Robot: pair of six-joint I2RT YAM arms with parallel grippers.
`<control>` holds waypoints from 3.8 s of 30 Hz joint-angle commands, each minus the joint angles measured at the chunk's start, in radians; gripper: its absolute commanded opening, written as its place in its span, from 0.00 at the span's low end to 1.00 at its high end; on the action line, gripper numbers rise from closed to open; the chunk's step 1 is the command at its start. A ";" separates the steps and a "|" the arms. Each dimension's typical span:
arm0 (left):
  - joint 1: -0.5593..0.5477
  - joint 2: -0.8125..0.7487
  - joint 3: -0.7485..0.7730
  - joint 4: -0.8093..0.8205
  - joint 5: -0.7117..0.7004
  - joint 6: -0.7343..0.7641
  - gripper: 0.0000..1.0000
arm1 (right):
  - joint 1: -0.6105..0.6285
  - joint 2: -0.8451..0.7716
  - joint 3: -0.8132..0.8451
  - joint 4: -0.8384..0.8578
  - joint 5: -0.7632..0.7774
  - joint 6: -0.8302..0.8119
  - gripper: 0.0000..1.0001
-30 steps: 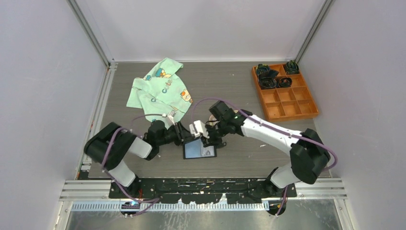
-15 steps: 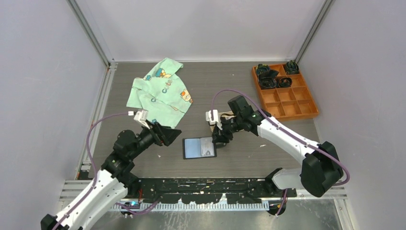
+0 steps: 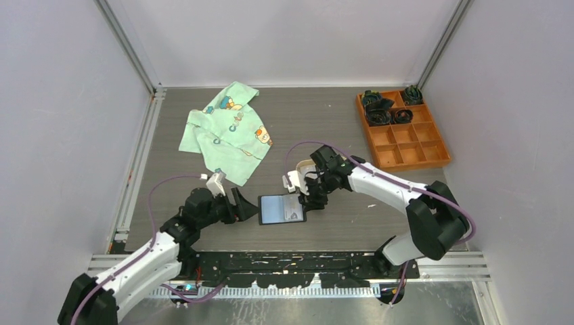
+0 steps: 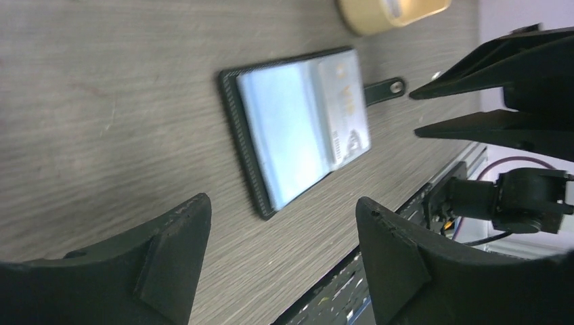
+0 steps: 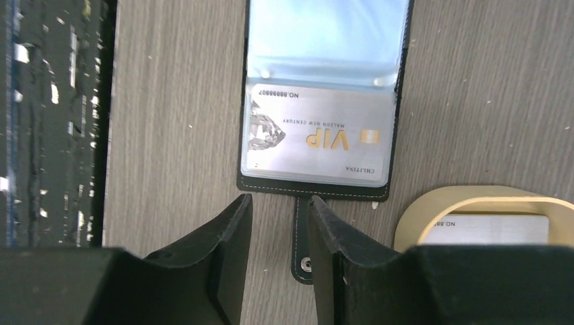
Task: Put the credit cards into the card holder
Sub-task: Close the card holder at the center of the board.
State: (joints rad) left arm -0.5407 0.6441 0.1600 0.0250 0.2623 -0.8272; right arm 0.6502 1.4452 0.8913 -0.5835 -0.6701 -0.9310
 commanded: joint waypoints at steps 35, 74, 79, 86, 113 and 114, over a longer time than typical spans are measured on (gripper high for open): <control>-0.070 0.512 -0.068 0.453 0.060 -0.254 0.57 | 0.129 0.205 0.028 -0.006 0.330 -0.146 0.37; -0.143 0.530 0.012 0.618 0.074 -0.227 0.34 | 0.148 0.201 0.050 -0.019 0.296 -0.113 0.36; -0.179 0.499 0.081 0.426 0.009 -0.163 0.04 | 0.145 0.195 0.064 -0.024 0.245 -0.074 0.36; -0.253 0.408 0.176 0.195 -0.047 -0.054 0.00 | 0.069 0.179 0.106 -0.049 0.082 0.032 0.36; -0.447 0.519 0.565 -0.419 -0.315 0.153 0.00 | -0.089 0.407 0.338 -0.068 -0.094 0.783 0.19; -0.456 0.538 0.573 -0.412 -0.317 0.152 0.00 | -0.088 0.417 0.340 -0.067 -0.082 0.795 0.18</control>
State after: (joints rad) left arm -0.9607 1.1336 0.6685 -0.4023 0.0002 -0.6956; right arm 0.5659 1.8355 1.1896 -0.6651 -0.7864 -0.2901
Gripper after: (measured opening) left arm 0.021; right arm 0.200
